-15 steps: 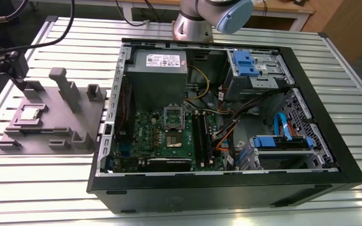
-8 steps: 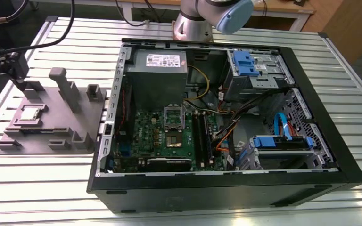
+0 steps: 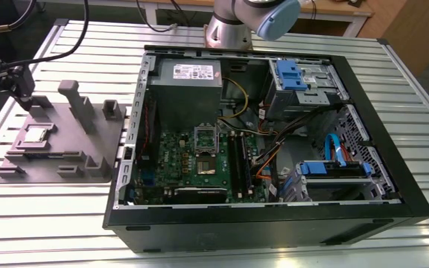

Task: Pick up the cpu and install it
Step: 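Pick up the cpu and move it towards the insertion slot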

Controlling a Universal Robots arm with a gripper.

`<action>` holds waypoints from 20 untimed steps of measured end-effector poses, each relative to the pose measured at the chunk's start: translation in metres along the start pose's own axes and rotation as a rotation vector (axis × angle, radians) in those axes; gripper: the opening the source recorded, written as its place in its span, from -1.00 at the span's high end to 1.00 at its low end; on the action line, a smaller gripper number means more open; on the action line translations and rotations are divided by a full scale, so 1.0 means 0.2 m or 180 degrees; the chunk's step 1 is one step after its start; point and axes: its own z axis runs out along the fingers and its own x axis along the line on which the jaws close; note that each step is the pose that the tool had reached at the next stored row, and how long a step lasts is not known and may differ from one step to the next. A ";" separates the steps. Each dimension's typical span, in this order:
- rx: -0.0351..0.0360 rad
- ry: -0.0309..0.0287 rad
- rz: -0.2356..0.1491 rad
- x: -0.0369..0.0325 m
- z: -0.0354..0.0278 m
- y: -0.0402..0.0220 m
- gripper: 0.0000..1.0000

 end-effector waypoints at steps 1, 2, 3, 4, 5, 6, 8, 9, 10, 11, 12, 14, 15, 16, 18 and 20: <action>0.0001 0.0000 0.0000 -0.002 0.003 -0.001 -0.29; 0.0001 0.0001 0.0000 -0.004 0.007 -0.001 -0.29; 0.0002 0.0000 0.0000 -0.008 0.010 -0.001 -0.29; 0.0002 0.0000 0.0001 -0.013 0.014 -0.002 -0.29; 0.0002 0.0000 0.0003 -0.016 0.017 -0.002 -0.29; 0.0002 -0.0001 0.0004 -0.018 0.020 -0.002 -0.29; 0.0002 0.0000 0.0005 -0.019 0.021 -0.002 -0.29; 0.0002 0.0000 0.0005 -0.019 0.021 -0.002 -0.29; 0.0002 0.0000 0.0005 -0.019 0.021 -0.002 -0.29; 0.0002 0.0000 0.0005 -0.019 0.022 -0.002 -0.29; 0.0002 0.0000 0.0005 -0.019 0.022 -0.002 -0.29; 0.0002 0.0000 0.0005 -0.019 0.022 -0.002 -0.29; 0.0002 0.0000 0.0005 -0.019 0.022 -0.002 -0.29; 0.0002 0.0000 0.0005 -0.019 0.022 -0.002 -0.29; 0.0002 0.0000 0.0005 -0.019 0.022 -0.002 -0.29; 0.0002 0.0000 0.0005 -0.019 0.023 -0.002 -0.29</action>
